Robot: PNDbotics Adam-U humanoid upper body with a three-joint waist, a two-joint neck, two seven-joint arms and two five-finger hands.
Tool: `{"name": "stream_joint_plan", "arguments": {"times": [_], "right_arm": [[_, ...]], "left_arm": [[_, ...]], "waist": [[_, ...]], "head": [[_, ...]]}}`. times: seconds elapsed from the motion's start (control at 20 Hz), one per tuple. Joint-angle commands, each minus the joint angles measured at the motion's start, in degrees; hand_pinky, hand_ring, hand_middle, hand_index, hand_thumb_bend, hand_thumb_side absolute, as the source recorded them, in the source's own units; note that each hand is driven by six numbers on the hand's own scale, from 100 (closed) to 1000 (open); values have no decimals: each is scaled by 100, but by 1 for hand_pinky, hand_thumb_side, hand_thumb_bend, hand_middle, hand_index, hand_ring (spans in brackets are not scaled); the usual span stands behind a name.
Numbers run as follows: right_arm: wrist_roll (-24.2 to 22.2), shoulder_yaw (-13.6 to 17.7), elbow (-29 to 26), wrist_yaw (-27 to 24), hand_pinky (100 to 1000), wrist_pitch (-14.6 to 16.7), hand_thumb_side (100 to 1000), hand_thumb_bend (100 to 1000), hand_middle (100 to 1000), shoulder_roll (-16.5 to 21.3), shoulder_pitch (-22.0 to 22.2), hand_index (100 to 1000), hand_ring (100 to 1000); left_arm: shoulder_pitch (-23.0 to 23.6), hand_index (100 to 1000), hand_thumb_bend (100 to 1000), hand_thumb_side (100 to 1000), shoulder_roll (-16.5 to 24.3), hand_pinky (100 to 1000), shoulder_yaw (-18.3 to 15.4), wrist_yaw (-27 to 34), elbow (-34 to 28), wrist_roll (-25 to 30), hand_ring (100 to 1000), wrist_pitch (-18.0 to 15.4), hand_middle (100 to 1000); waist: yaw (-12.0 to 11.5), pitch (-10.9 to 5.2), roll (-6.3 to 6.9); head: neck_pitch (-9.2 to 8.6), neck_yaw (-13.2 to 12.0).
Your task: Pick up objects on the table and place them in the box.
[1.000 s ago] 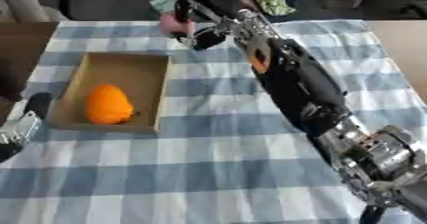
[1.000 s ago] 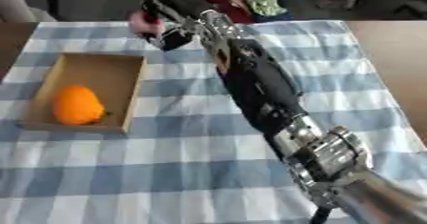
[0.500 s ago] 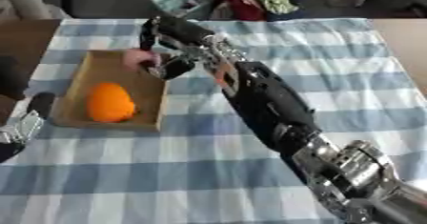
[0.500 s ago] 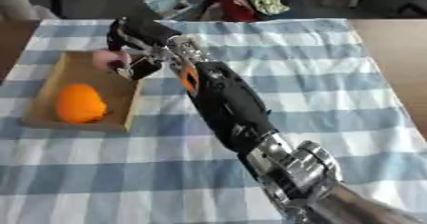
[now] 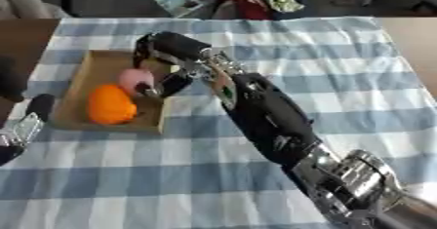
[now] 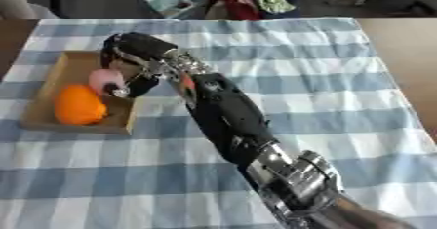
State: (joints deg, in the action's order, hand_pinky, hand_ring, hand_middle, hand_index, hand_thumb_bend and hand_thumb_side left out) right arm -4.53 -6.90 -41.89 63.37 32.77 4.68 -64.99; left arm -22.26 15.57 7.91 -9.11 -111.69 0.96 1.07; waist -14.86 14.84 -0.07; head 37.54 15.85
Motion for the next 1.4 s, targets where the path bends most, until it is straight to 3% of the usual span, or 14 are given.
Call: {"name": "stream_joint_plan", "arguments": {"times": [0.05,0.4,0.45,0.85,0.9,0.95,1.0,1.1,1.4], "right_arm": [[34,-23,-142,29,761,67,381,398,762,19,-129,765,721],[37,-108,-448,-444,772,185,395,389,779,228,-241,781,735],[22,-128,-518,-605,771,196,442,313,770,284,-259,779,730],[-433,-475,-1727,-2689,766,33,434,302,758,1168,-183,777,715],[-502,-504,-1967,-3028,766,-41,427,309,756,1322,-109,777,714],[-572,-527,-2228,-3362,765,-131,493,280,758,1484,-15,777,714],[-632,-535,-2495,-3671,766,-235,422,309,755,1652,98,777,714],[-722,-510,-3021,-4182,764,-451,426,295,751,1969,354,776,710],[-733,-181,-4232,-5138,759,-1045,437,268,742,2705,1366,771,697]], "left_arm": [[-83,675,436,100,39,501,-18,25,-87,5,545,-3,517],[-80,675,440,100,56,501,-37,12,-77,-18,544,-2,517],[-74,675,440,100,60,501,-42,7,-74,-23,545,-2,517],[32,674,446,100,116,500,-134,-57,-6,-134,545,14,517],[48,674,447,100,122,499,-153,-68,7,-158,545,17,517],[64,674,447,100,132,499,-169,-79,20,-179,545,19,517],[81,674,447,100,148,499,-184,-91,32,-198,546,20,517],[111,674,448,100,173,499,-220,-113,54,-239,546,27,517],[214,674,452,100,206,498,-308,-163,125,-343,545,41,517]], "waist": [[6,-90,24],[102,-96,8],[126,-100,7],[458,-144,-6],[509,-146,-5],[555,-151,-2],[605,-156,2],[681,-161,9],[865,-165,43]], "head": [[-7,6],[-18,-54],[-13,-72],[67,-316],[76,-347],[90,-376],[95,-409],[104,-459],[152,-602]]}}
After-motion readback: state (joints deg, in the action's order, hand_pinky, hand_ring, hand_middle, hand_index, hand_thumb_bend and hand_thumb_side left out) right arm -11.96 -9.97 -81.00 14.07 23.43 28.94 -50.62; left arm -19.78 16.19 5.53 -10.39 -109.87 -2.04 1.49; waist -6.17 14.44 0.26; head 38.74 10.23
